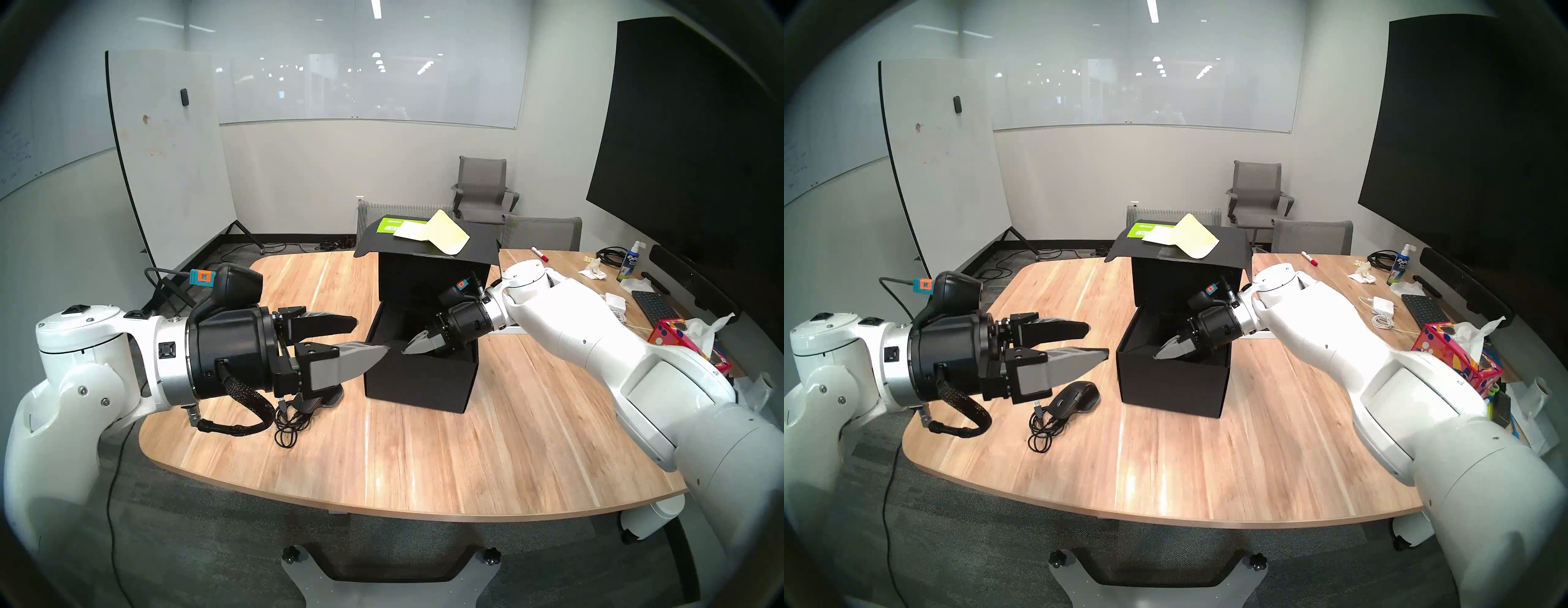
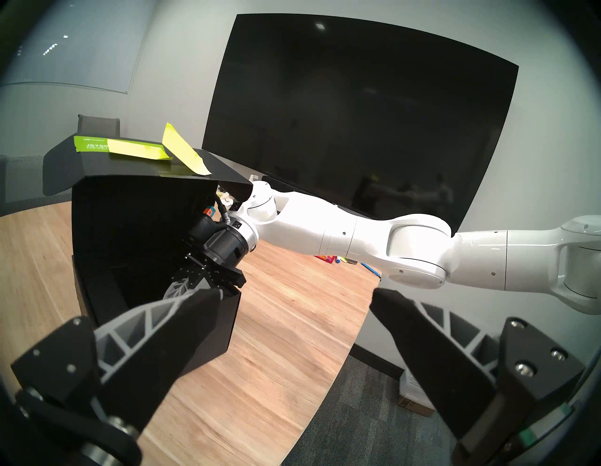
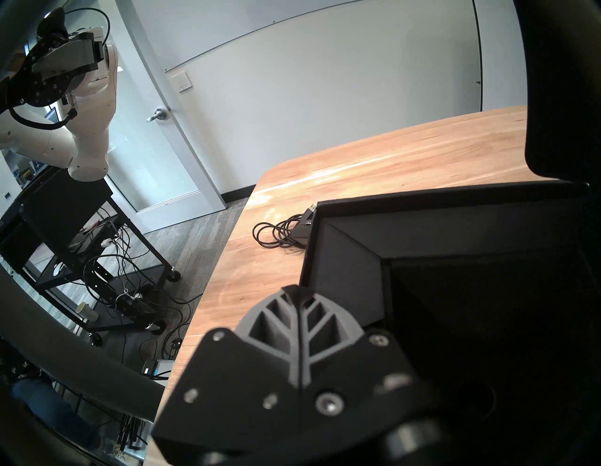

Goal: Open the box and place the mouse inside

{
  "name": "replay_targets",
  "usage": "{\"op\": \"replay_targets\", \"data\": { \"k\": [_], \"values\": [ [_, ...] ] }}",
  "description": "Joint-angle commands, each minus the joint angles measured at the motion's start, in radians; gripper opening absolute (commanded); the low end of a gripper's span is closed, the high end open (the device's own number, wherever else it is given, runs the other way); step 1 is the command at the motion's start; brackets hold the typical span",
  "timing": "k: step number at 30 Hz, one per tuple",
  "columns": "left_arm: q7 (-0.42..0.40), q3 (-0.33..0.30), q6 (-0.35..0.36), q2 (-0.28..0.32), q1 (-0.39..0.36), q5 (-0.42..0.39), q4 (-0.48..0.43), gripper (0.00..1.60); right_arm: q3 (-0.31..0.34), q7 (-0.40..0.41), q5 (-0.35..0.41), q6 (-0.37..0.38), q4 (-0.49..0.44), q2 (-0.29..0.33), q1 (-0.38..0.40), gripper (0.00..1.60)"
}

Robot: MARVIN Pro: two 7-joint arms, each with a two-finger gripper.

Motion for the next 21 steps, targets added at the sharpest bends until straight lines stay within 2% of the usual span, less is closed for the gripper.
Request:
{"op": "replay_targets", "data": {
  "k": [1,18,20,21],
  "values": [
    [0.001,-0.004,-0.001,0.000,0.000,0.002,-0.007,1.60,0.000,-0.001,0.010,-0.024,0.018,-0.047,0.033,0.00],
    [0.001,-0.004,0.000,-0.001,-0.001,0.003,-0.007,1.60,-0.002,-0.001,0.006,-0.069,0.104,-0.118,0.059,0.00],
    [0.001,-0.004,0.000,-0.001,-0.001,0.003,-0.007,1.60,-0.002,-0.001,0.006,-0.074,0.110,-0.121,0.060,0.70],
    [0.001,-0.004,0.000,-0.001,-0.001,0.003,-0.007,1.60,-0.001,-0.001,0.006,-0.076,0.114,-0.122,0.061,0.84]
  ]
}}
